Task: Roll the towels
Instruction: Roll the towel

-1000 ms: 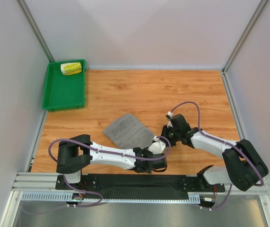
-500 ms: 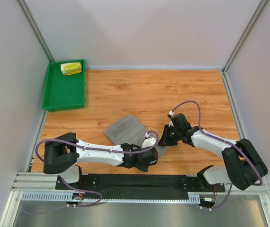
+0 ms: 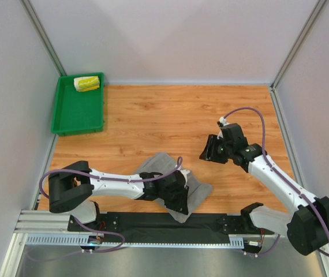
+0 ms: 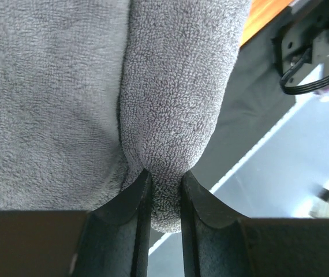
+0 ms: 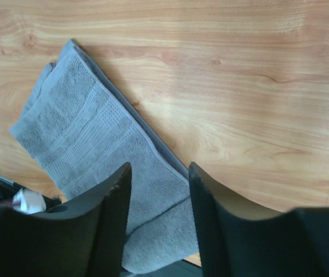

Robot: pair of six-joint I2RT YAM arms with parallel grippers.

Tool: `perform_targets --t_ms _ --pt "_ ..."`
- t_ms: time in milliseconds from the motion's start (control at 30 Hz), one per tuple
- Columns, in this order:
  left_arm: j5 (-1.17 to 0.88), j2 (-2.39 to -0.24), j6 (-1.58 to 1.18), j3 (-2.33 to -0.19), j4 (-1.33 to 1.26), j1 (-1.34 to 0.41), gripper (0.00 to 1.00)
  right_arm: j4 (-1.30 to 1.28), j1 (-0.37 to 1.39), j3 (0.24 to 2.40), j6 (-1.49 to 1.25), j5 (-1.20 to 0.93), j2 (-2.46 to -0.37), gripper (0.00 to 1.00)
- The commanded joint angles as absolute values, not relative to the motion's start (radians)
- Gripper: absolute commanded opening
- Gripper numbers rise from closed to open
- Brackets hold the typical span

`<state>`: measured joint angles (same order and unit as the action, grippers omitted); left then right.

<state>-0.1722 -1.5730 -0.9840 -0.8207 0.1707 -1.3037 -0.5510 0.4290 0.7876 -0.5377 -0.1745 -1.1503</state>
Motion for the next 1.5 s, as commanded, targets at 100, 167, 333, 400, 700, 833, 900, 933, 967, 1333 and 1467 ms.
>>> perform_targets --t_ms 100,167,333,400,700,833,900,933,967,1333,1467 --pt "-0.396 -1.52 -1.164 -0.651 -0.158 -1.204 0.0 -0.657 0.423 0.789 -0.523 -0.227 -1.025 0.6" --pt "-0.446 -1.511 -1.195 -0.615 -0.234 -1.164 0.0 -0.652 0.425 0.762 -0.537 -0.274 -0.994 0.68" --pt "-0.514 -1.486 -1.233 -0.542 -0.278 -1.071 0.0 -0.6 0.426 0.686 -0.575 -0.391 -0.904 0.74" --pt "-0.534 -1.474 -1.235 -0.528 -0.252 -1.034 0.0 -0.556 0.426 0.629 -0.603 -0.423 -0.887 0.74" --pt "-0.63 -1.534 -1.276 -0.468 -0.302 -0.928 0.0 -0.37 0.428 0.439 -0.681 -0.535 -0.867 0.73" --pt "-0.664 -1.597 -1.315 -0.434 -0.394 -0.899 0.0 -0.325 0.428 0.407 -0.681 -0.534 -0.896 0.73" --pt "-0.678 -1.617 -1.33 -0.426 -0.422 -0.887 0.0 -0.295 0.426 0.399 -0.68 -0.535 -0.925 0.73" --pt "-0.692 -1.638 -1.335 -0.423 -0.451 -0.884 0.0 -0.285 0.428 0.388 -0.68 -0.535 -0.934 0.73" --pt "-0.698 -1.647 -1.339 -0.423 -0.463 -0.877 0.0 -0.272 0.429 0.384 -0.678 -0.537 -0.946 0.73" --pt "-0.723 -1.675 -1.339 -0.425 -0.471 -0.853 0.0 -0.06 0.474 0.324 -0.699 -0.519 -1.146 0.7" --pt "-0.73 -1.678 -1.339 -0.423 -0.476 -0.845 0.0 0.03 0.514 0.318 -0.71 -0.511 -1.219 0.63"
